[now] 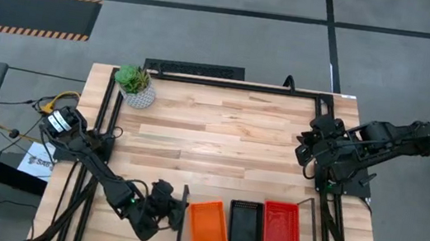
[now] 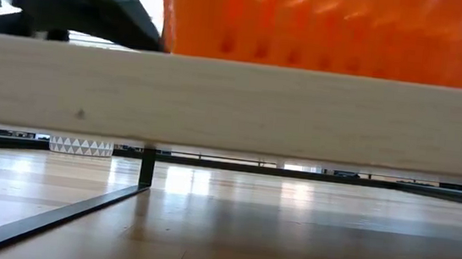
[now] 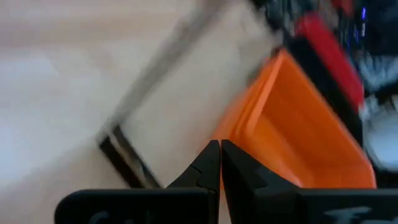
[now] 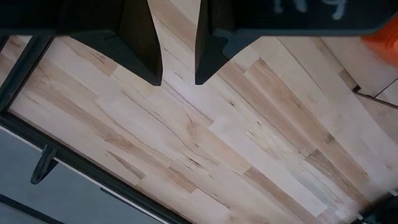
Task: Stack baskets on shelf by color
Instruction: Stack the orange bin on top of the orange bin on the shelf
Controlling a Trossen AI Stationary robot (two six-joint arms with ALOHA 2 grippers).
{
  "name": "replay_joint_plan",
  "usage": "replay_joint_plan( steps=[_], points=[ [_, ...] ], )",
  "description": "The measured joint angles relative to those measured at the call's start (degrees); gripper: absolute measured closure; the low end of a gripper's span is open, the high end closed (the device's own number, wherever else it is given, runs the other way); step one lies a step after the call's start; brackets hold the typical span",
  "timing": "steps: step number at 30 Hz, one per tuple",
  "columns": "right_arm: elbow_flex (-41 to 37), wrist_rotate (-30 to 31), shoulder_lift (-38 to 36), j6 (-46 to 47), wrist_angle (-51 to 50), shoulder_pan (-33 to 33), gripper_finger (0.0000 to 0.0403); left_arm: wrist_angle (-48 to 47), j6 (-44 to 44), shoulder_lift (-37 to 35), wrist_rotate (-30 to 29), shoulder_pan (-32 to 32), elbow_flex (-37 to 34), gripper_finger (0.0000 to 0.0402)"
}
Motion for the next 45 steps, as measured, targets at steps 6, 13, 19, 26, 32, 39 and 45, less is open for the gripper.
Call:
replay_joint_plan(
  steps=[6, 13, 19, 26, 32, 39, 45],
  points=[
    [0.00, 0.02, 0.00, -0.07, -0.03, 0.00, 0.0285, 0.49, -0.84, 0.07, 1.93, -2.28, 0.00, 0.0401],
    [0.00, 0.02, -0.02, -0.12, -0.05, -0.02, 0.0285, 4.05, 0.23, 0.07, 0.48, -3.25, 0.00, 0.0401],
    [-0.01, 0.02, 0.00, -0.27, -0.05, -0.01, 0.0285, 7.69, 6.47, 0.44, 4.47, -1.54, 0.00, 0.0401],
    [0.00, 0.04, -0.01, -0.24, -0.30, 0.00, 0.0285, 7.27, 10.01, 0.44, 5.69, 0.96, 0.00, 0.0401],
    [0.00, 0.04, -0.01, -0.23, -0.31, 0.00, 0.0285, 4.07, 10.46, 0.44, 4.27, 3.24, 0.00, 0.0401],
    [0.00, -0.21, 0.00, -0.05, 0.50, 0.00, 0.0285, 3.39, 11.30, 0.46, 2.86, 5.01, 0.00, 0.0401],
    [0.00, -10.51, 0.80, -9.39, 14.52, 0.04, 0.0285, 3.24, 7.93, -0.85, 7.86, 3.18, 0.00, 0.0401]
  ],
)
